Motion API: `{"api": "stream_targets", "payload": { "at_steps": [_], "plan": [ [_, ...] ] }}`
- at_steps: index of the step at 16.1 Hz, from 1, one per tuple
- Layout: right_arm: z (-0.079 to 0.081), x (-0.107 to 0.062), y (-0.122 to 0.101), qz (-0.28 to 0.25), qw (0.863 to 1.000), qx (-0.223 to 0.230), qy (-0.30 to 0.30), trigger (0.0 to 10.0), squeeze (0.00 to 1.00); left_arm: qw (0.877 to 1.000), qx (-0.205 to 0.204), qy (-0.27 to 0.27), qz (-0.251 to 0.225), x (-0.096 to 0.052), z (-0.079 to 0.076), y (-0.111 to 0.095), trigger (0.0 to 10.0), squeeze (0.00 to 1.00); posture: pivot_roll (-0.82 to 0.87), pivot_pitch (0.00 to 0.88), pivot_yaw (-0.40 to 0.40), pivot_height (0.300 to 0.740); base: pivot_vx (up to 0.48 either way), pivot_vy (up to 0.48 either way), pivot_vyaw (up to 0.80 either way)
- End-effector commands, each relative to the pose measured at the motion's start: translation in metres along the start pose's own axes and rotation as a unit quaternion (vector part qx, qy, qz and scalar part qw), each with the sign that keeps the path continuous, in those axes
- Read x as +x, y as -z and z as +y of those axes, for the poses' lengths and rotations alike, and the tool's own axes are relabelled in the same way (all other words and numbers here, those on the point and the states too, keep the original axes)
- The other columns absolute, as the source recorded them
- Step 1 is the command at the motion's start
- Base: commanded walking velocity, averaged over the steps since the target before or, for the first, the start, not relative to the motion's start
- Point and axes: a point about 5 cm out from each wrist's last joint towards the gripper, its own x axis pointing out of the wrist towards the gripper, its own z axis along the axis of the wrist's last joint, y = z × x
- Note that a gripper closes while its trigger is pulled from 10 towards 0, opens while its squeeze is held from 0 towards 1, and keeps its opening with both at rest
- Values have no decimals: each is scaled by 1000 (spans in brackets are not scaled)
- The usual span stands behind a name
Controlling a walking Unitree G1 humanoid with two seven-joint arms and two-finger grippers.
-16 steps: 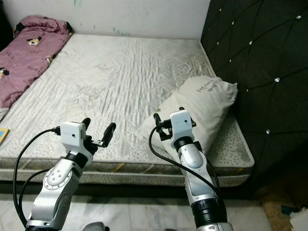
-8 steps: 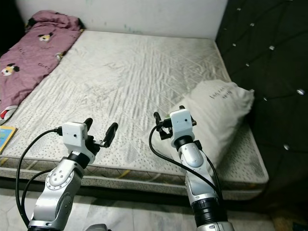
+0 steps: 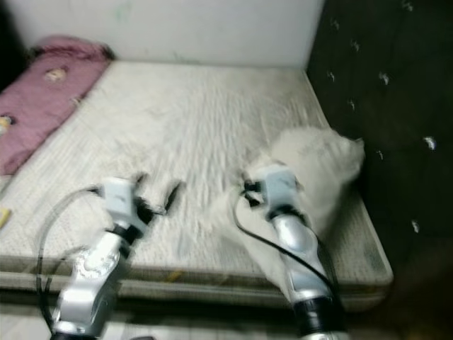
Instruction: Clean up the room
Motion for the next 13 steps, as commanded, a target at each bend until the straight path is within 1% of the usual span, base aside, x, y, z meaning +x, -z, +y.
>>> {"api": "stream_targets", "payload": {
  "at_steps": [1, 2, 5, 8, 10, 13],
  "plan": [
    [15, 8, -13, -25, 999, 7, -23, 10000, 0, 1000, 11, -23, 6, -5, 14, 0, 10000, 0, 37, 0, -14, 740, 390, 0, 0],
    [15, 8, -13, -25, 999, 6, -23, 10000, 0, 1000, 11, -24, 7, -5, 14, 0, 10000, 0, 37, 0, -14, 740, 368, 0, 0],
    [15, 8, -12, -24, 999, 7, -22, 10000, 0, 999, 14, -42, 0, -4, 17, -1, 10000, 0, 39, 0, -14, 740, 0, 0, 0],
    [15, 9, -11, -19, 999, 21, -20, 10000, 0, 999, 20, -45, 4, -2, 17, -1, 10000, 0, 41, 0, -15, 740, 0, 0, 0],
    [14, 9, -11, -18, 999, 21, -19, 10000, 0, 999, 21, -41, 4, -1, 16, -1, 10000, 0, 40, 0, -16, 740, 0, 0, 0],
    [13, 10, -11, -18, 999, 17, -19, 10000, 0, 999, 18, -40, 4, -1, 16, -1, 10000, 0, 39, 0, -18, 740, 0, -423, 0]
  ]
}}
